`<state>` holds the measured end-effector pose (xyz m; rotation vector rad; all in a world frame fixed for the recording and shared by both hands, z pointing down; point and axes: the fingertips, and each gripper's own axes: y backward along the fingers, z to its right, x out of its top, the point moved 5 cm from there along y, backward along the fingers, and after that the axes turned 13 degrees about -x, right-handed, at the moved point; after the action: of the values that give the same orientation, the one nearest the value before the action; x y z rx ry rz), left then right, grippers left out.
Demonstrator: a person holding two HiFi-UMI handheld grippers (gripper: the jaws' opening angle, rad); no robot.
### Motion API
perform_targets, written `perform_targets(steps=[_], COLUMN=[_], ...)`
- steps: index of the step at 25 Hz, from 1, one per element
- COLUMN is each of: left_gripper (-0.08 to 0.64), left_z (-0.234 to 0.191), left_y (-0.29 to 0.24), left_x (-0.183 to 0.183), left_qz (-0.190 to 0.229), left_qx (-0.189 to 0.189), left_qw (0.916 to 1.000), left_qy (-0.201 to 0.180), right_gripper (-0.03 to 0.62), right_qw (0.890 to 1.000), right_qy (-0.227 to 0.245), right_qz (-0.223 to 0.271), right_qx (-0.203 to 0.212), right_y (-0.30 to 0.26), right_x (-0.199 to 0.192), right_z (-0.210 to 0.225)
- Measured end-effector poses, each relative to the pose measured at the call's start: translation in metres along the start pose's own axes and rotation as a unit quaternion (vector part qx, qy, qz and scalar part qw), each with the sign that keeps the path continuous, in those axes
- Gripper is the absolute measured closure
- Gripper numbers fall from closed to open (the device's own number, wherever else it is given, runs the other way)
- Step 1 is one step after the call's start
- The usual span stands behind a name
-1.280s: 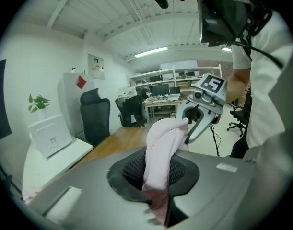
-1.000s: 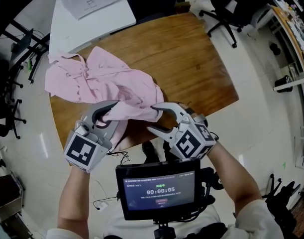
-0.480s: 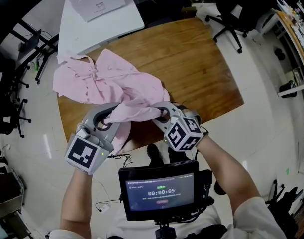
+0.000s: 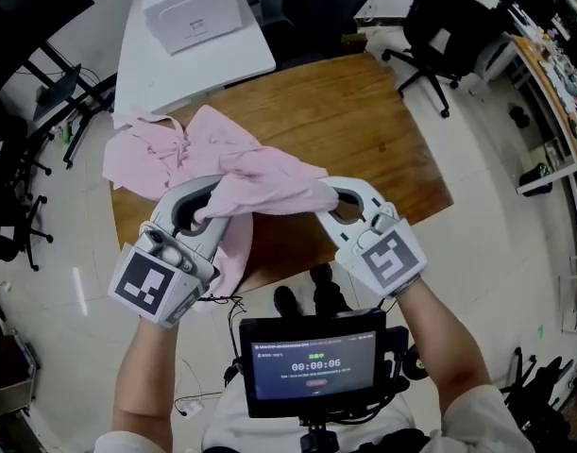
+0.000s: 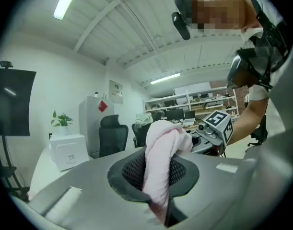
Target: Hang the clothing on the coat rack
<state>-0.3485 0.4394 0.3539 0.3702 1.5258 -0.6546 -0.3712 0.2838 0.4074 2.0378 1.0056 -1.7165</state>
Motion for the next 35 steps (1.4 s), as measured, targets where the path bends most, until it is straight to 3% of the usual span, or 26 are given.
perform_targets(steps=[8,12,18,25,35], left_gripper=[0.522,0.522,0.523,0.523,0.523], left_z=[0.018,0.030,0.053,0.095,0.229], left_y=[0.000,-0.011,-0.030,-0.052,-0.143], left_x=[0.056,0.089,0.129,0.179,0.213], left_qz=[0.073,0.127,0.144,0.184,0.206], left_qx=[-0.042,-0.085,-0.137,-0.209,-0.331], left_qw=[0.9953,0.9864,0.9768,0.9564,0.9149], left_qy=[-0.047,-0.061,-0.079,-0.087,-0.103], right_gripper=[0.580,0.580,0.580,0.580,0.580], right_qw=[0.995,0.990,0.977,0.959,0.922], right_qy=[-0.001,0.000,0.004,0.015,0.030], right_qz=[0.060,0.069,0.094,0.105,0.107], right_qx=[-0.078,-0.123,-0.189,-0.261,-0.370], right_y=[0.047,0.071,0.115,0.183,0.351], right_x=[0.059,0.076,0.106,0.136,0.116], right_z=[0.005,0.017,0.042,0.059,0.097])
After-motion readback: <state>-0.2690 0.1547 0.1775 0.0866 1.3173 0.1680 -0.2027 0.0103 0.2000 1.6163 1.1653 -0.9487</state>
